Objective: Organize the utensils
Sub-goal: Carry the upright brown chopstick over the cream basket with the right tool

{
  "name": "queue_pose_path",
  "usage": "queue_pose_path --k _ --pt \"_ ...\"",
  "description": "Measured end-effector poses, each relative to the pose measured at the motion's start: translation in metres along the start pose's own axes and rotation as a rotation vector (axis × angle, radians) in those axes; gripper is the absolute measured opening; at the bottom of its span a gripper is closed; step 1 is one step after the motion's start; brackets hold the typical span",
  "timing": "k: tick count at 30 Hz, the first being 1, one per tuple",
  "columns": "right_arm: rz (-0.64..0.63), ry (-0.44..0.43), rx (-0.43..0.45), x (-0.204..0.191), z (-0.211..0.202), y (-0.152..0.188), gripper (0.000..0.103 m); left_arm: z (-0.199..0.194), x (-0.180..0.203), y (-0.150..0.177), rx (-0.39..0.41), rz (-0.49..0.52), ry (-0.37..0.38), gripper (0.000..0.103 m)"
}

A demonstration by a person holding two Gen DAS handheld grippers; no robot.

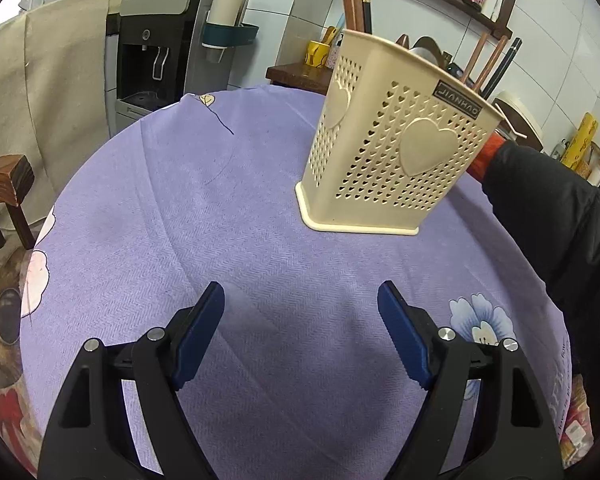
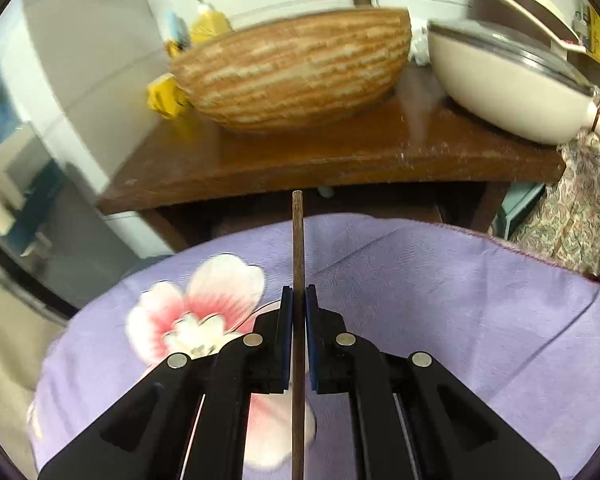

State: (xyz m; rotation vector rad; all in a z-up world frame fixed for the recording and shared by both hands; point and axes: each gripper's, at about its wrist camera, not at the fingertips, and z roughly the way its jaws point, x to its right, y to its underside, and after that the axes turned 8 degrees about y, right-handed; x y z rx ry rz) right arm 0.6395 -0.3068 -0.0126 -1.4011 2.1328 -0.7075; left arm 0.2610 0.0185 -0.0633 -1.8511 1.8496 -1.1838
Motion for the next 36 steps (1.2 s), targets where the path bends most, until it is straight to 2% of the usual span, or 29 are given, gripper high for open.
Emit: queue_pose_path --k 8,12,17,25,30,36 --pt "-0.07 -0.117 0.117 0.026 -0.108 0.016 0.006 -0.025 0.017 0.008 0.022 0.012 0.017 0.078" --pt "-0.113 -0.138 0.209 0.04 -0.166 0.027 0.006 -0.04 0.023 0.013 0.04 0.02 0.012 0.078" --pt "-0.115 -0.203 0.28 0.062 -0.233 0.037 0.006 -0.06 0.028 0.021 0.065 0.019 0.008 0.078" --pt "-0.181 -0.321 0.432 0.066 -0.334 0.064 0.006 -0.076 0.037 0.033 0.069 0.026 0.027 0.078" --pt "-0.223 -0.401 0.477 0.05 -0.371 0.078 0.006 -0.086 0.042 0.036 0.079 0.028 0.038 0.078" --pt "-0.208 -0.481 0.462 0.031 -0.381 0.088 0.007 -0.096 0.041 0.04 0.089 0.031 0.02 0.078"
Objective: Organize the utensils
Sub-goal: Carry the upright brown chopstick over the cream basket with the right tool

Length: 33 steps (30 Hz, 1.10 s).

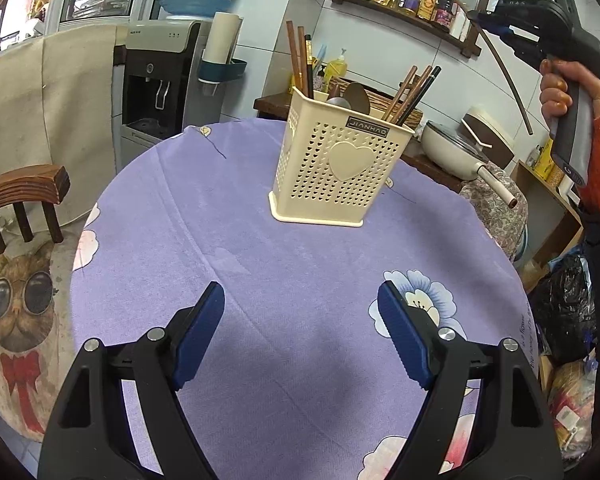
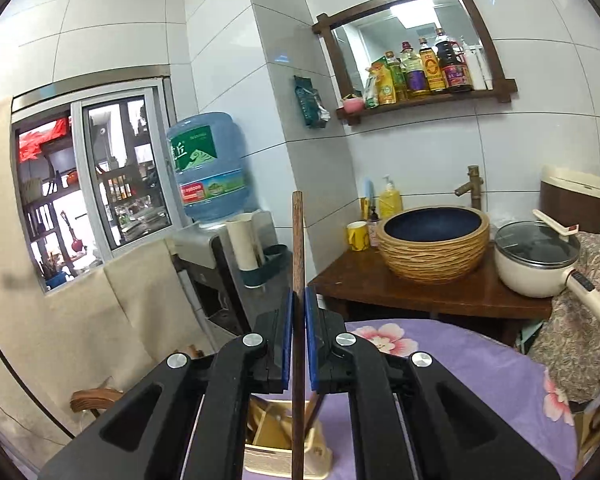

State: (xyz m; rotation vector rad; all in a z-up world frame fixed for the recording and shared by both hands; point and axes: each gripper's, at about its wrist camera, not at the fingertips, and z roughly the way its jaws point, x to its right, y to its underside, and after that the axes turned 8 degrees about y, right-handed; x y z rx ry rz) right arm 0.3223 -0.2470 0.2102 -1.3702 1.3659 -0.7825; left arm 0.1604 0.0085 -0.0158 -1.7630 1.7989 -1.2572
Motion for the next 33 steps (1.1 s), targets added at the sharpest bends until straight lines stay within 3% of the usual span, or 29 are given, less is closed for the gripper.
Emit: queue_pose_path --k 6,12,19,33 --pt "0.01 -0.056 0.001 -0.02 0.008 0.006 0.007 -0.005 -0.006 -0.002 0.01 -0.019 -0.013 0.078" --pt "-0.011 -0.025 0.072 -0.042 0.04 0.006 0.007 -0.008 -0.003 -0.002 0.007 0.001 -0.012 0.078" --pt "0.059 -0.01 0.085 -0.044 0.089 0.017 0.007 -0.01 -0.023 -0.005 0.01 -0.032 -0.051 0.078" --pt "-0.102 0.179 0.222 -0.074 0.101 0.048 0.007 0.005 -0.042 -0.006 -0.016 -0.065 -0.041 0.078"
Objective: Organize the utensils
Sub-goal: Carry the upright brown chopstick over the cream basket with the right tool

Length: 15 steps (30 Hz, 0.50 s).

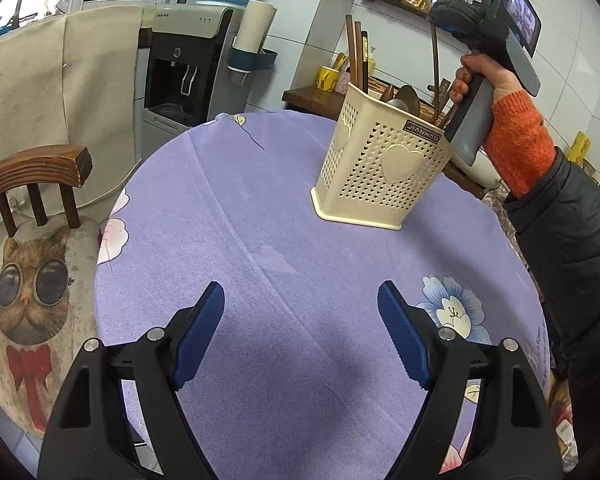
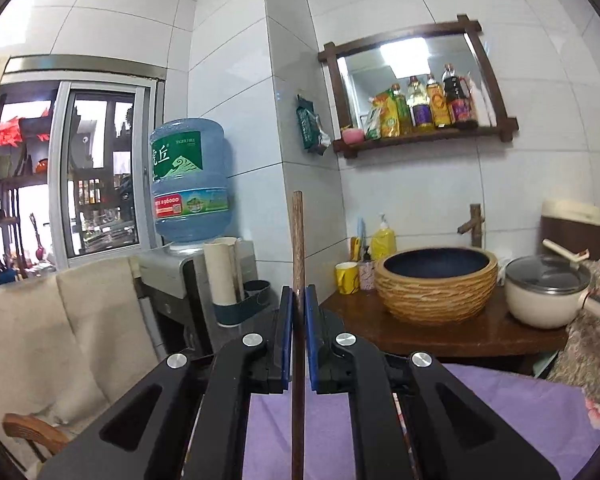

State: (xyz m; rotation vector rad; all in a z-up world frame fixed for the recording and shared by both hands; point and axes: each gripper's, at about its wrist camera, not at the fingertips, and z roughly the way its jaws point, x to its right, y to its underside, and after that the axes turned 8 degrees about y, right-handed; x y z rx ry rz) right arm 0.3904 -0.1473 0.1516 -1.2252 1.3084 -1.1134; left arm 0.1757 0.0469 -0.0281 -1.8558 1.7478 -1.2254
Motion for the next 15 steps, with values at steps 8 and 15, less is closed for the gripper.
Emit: queue_pose_path --k 8,15 --pt "-0.101 0.057 0.065 -0.004 -0.015 0.021 0.007 -0.001 -0.002 0.001 -0.001 -0.012 0.01 0.078" --pt "0.024 0.021 0.049 0.017 -0.007 0.007 0.007 -0.001 0.002 0.002 -0.002 -0.005 0.017 0.078"
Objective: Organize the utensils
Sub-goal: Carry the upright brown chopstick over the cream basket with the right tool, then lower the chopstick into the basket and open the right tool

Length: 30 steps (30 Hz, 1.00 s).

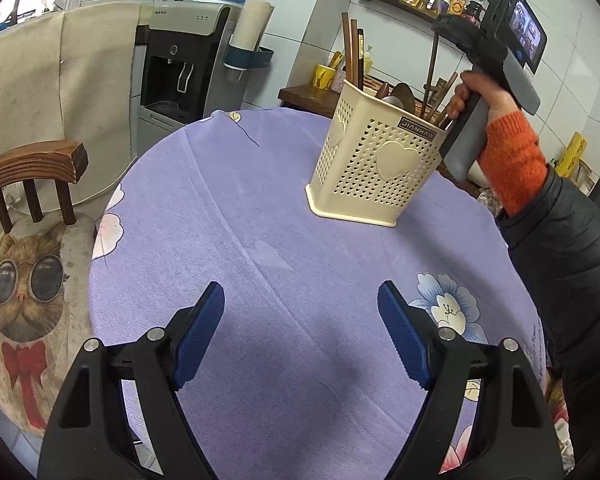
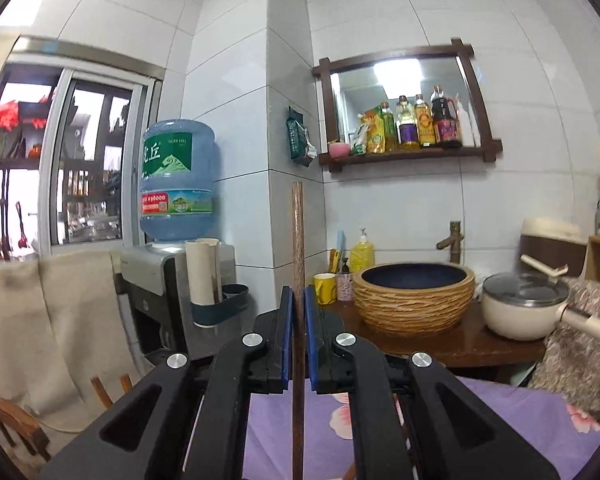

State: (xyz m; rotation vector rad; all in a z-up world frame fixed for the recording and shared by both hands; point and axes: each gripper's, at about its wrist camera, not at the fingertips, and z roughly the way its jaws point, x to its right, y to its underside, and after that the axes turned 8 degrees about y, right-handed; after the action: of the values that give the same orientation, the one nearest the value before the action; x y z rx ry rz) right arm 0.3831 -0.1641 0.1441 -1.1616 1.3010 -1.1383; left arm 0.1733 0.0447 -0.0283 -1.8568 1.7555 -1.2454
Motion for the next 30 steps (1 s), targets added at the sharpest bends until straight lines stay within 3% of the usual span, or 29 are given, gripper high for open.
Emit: queue_pose_path --k 10,14,21,23,25,27,30 --pt "0.024 -0.018 -0.103 0.01 -0.007 0.019 0.007 0.003 -0.004 0.0 -0.003 -0.014 -0.002 0.078" --pt "-0.025 -0.034 -0.108 0.013 -0.023 0.029 0.007 0.003 0.001 0.001 -0.002 -0.006 0.008 0.078" --pt "-0.09 -0.112 -0.235 0.016 -0.037 0.055 0.008 0.0 0.009 0.004 0.0 0.009 0.01 0.078" --pt "-0.086 -0.116 -0.264 0.019 -0.041 0.059 0.033 -0.002 0.013 0.005 0.002 0.016 0.008 0.078" --pt "-0.067 -0.114 -0.259 0.027 -0.051 0.06 0.049 -0.004 0.018 0.006 0.006 0.028 0.003 0.079" --pt "-0.055 -0.109 -0.249 0.035 -0.064 0.059 0.05 -0.007 0.021 0.007 0.013 0.036 -0.004 0.08" --pt "-0.047 -0.113 -0.252 0.045 -0.083 0.057 0.062 -0.011 0.024 0.008 0.031 0.049 -0.017 0.083"
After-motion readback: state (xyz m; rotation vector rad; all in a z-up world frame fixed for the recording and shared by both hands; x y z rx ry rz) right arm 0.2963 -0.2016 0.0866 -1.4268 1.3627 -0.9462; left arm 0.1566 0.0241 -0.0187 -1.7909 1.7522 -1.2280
